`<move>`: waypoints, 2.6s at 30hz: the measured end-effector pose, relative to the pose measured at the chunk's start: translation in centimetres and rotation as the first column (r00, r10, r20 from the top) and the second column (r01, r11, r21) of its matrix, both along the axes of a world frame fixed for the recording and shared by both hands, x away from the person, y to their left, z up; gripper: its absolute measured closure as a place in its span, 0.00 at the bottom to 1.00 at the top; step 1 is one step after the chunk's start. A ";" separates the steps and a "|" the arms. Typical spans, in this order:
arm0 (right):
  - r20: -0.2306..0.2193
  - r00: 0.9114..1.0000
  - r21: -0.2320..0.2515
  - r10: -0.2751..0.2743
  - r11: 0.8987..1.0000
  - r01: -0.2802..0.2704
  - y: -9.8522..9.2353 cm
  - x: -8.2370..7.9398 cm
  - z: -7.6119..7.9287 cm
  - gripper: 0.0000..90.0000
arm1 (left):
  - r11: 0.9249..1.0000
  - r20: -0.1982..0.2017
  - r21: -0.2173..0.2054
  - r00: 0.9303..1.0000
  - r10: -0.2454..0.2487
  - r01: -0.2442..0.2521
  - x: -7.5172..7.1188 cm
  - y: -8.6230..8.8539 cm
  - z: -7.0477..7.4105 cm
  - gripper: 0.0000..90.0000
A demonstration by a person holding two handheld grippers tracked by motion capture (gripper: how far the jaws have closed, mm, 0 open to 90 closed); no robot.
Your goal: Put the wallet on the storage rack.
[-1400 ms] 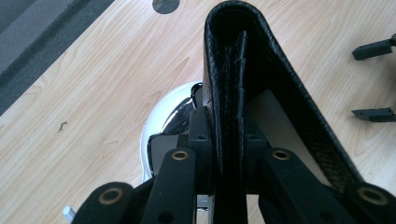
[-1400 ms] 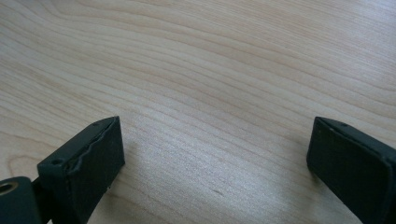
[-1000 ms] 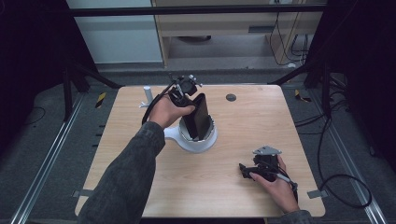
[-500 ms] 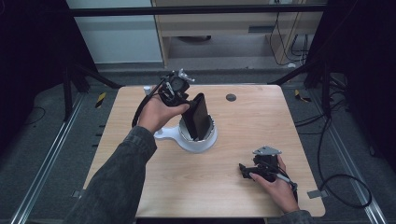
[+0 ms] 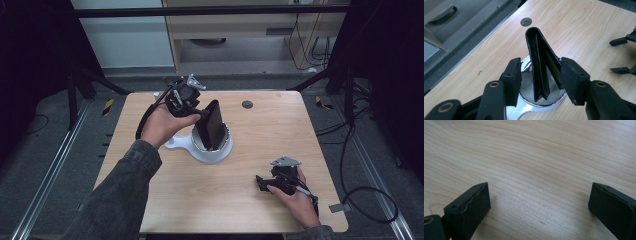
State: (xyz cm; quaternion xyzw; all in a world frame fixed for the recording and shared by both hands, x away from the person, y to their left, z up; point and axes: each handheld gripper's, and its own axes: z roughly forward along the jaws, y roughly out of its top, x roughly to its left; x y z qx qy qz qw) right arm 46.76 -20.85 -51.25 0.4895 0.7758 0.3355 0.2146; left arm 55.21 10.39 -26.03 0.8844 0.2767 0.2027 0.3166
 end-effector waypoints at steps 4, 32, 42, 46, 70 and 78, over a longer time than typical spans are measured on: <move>0.000 1.000 0.001 0.000 1.000 0.000 0.0 0.0 0.0 0.05 | 1.000 0.018 -0.015 1.000 -0.008 0.008 -0.6 -0.2 0.1 0.39; -0.001 1.000 -0.001 0.001 1.000 -0.001 0.0 0.0 0.0 0.04 | 0.996 0.050 -0.020 0.995 -0.087 0.088 -6.8 -0.6 -2.6 0.04; 0.002 1.000 -0.004 0.001 1.000 -0.001 0.0 -0.1 0.0 0.04 | 0.997 0.022 -0.025 0.997 -0.078 0.078 -8.2 0.8 -5.3 0.04; 0.002 1.000 -0.004 0.001 1.000 -0.001 0.0 -0.1 0.0 0.04 | 0.997 0.002 -0.015 0.997 -0.082 0.082 -8.7 1.4 -7.0 0.04; -0.001 1.000 -0.004 0.003 1.000 -0.003 0.0 -0.1 0.0 0.04 | 1.000 -0.116 0.010 0.993 0.007 -0.006 -9.4 5.5 -18.0 0.06; -0.001 1.000 -0.004 0.003 1.000 -0.003 0.0 -0.1 0.0 0.04 | 0.994 -0.113 -0.024 0.988 0.101 -0.104 -8.9 9.0 -20.0 0.06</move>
